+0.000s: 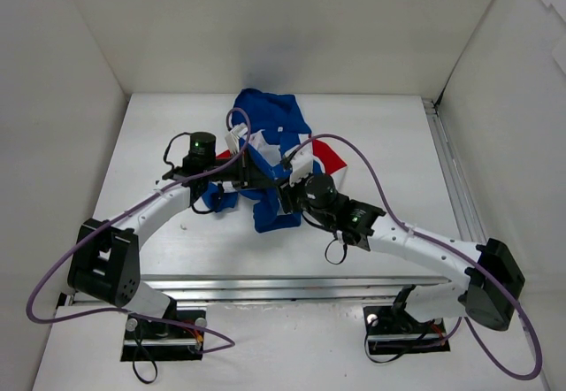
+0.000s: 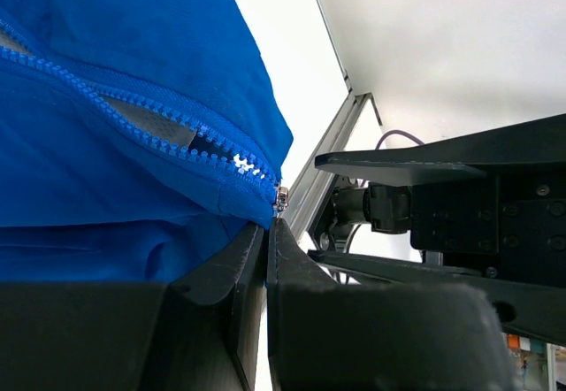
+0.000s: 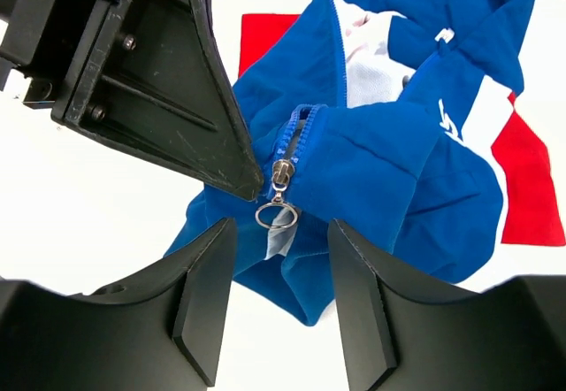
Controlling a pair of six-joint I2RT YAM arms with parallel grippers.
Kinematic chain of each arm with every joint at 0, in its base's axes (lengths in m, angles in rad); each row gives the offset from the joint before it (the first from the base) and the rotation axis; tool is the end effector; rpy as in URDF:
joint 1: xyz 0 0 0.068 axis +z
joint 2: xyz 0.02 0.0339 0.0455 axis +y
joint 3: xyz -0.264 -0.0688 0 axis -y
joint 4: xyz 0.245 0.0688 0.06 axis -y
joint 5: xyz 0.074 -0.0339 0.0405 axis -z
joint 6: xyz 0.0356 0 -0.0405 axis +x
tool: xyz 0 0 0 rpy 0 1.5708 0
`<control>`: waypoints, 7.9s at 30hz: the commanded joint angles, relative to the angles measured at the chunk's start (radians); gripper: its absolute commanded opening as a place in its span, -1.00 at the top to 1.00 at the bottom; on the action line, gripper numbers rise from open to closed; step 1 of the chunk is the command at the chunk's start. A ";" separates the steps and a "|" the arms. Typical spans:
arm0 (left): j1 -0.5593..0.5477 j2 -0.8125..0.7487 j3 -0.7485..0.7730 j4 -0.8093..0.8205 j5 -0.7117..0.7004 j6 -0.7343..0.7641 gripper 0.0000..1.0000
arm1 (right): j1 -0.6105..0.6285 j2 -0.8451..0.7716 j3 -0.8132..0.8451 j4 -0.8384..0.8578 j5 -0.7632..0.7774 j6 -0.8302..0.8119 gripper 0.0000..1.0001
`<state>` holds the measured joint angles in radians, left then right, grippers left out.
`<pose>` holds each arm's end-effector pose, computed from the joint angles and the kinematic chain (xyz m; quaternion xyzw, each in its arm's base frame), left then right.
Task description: Zip up the jacket
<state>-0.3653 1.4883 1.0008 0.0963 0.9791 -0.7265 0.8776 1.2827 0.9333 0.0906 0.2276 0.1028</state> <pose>0.2973 -0.1453 0.2791 0.1255 0.7685 -0.5888 0.2166 0.1984 0.2262 0.3113 -0.2333 0.7551 0.2059 0.5770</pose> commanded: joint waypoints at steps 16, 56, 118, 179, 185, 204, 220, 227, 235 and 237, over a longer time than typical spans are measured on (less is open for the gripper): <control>0.006 -0.051 0.002 0.115 0.038 -0.062 1.00 | 0.009 0.055 0.044 0.049 0.001 0.041 0.11; 0.006 -0.048 0.015 0.086 0.036 -0.086 1.00 | 0.009 -0.034 0.013 0.009 0.062 -0.049 -0.02; 0.006 -0.033 -0.004 0.154 0.073 -0.165 1.00 | -0.040 -0.054 -0.136 0.248 0.190 -0.003 -0.49; -0.003 -0.019 0.067 0.031 0.044 -0.258 1.00 | 0.156 0.075 -0.068 0.351 0.391 -0.288 0.28; -0.012 -0.008 0.064 0.033 0.044 -0.254 1.00 | 0.155 0.038 -0.070 0.356 0.427 -0.305 0.44; -0.031 0.004 0.059 -0.015 0.041 -0.192 1.00 | 0.156 0.018 -0.027 0.348 0.406 -0.338 0.97; -0.067 -0.031 0.030 -0.142 0.024 -0.038 1.00 | 0.092 0.060 0.061 0.213 0.282 -0.324 1.00; -0.067 -0.065 0.021 -0.291 0.017 0.130 1.00 | 0.020 0.060 0.121 0.098 0.179 -0.334 1.00; -0.067 -0.094 -0.053 -0.313 0.058 0.196 1.00 | -0.019 0.115 0.163 0.075 0.089 -0.311 1.00; -0.067 -0.099 -0.060 -0.334 0.072 0.219 1.00 | -0.028 0.128 0.173 0.072 0.053 -0.298 1.00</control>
<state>-0.4110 1.4364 0.9653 -0.1200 0.9409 -0.5758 0.8989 1.4082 1.0180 0.0334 0.2466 -0.1982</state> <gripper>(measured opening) 0.009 0.010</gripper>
